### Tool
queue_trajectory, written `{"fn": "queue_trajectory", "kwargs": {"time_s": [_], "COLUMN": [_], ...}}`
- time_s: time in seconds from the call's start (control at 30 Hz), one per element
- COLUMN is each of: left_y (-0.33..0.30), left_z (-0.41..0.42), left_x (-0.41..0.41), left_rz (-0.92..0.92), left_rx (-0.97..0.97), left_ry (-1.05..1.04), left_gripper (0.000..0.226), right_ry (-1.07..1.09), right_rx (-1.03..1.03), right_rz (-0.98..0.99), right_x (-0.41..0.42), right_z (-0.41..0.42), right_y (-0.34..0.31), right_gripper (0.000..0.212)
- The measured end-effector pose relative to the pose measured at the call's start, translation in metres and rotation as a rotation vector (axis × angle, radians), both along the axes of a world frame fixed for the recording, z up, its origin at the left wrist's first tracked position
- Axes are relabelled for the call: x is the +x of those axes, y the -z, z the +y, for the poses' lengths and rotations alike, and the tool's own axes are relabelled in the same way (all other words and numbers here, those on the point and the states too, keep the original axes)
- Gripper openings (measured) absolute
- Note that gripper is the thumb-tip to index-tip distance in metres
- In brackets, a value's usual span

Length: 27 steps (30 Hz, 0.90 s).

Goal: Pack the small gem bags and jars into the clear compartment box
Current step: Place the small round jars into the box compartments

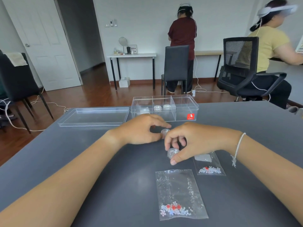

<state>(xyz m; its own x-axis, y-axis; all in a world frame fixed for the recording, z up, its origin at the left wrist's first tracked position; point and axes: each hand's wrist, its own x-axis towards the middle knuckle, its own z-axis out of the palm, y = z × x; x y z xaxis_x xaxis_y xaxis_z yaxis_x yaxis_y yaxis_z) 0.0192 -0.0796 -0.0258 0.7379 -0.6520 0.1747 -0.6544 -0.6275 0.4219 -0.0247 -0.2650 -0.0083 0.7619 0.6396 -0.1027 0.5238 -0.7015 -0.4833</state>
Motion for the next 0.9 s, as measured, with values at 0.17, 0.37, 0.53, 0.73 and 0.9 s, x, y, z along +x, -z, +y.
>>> {"fn": "queue_trajectory", "kwargs": {"time_s": [0.17, 0.37, 0.53, 0.73, 0.9], "left_y": [0.0, 0.003, 0.004, -0.004, -0.014], "left_z": [0.0, -0.002, -0.002, 0.002, 0.005], "left_x": [0.002, 0.001, 0.001, -0.004, -0.007], "left_rz": [0.01, -0.008, 0.022, 0.071, 0.065], "left_rx": [0.016, -0.044, -0.058, -0.079, -0.144], "left_ry": [0.003, -0.001, -0.028, -0.065, -0.094], "left_gripper": [0.031, 0.021, 0.016, 0.02, 0.019], "right_ry": [-0.004, 0.038, 0.074, 0.128, 0.187], "right_rx": [0.009, 0.07, 0.088, 0.117, 0.172], "right_rz": [0.009, 0.036, 0.009, -0.012, -0.015], "right_x": [-0.001, 0.001, 0.005, 0.013, 0.023], "right_z": [-0.001, -0.009, -0.015, -0.027, -0.038], "right_y": [0.0, -0.007, -0.011, -0.014, -0.013], "right_gripper": [0.024, 0.021, 0.019, 0.019, 0.017]}}
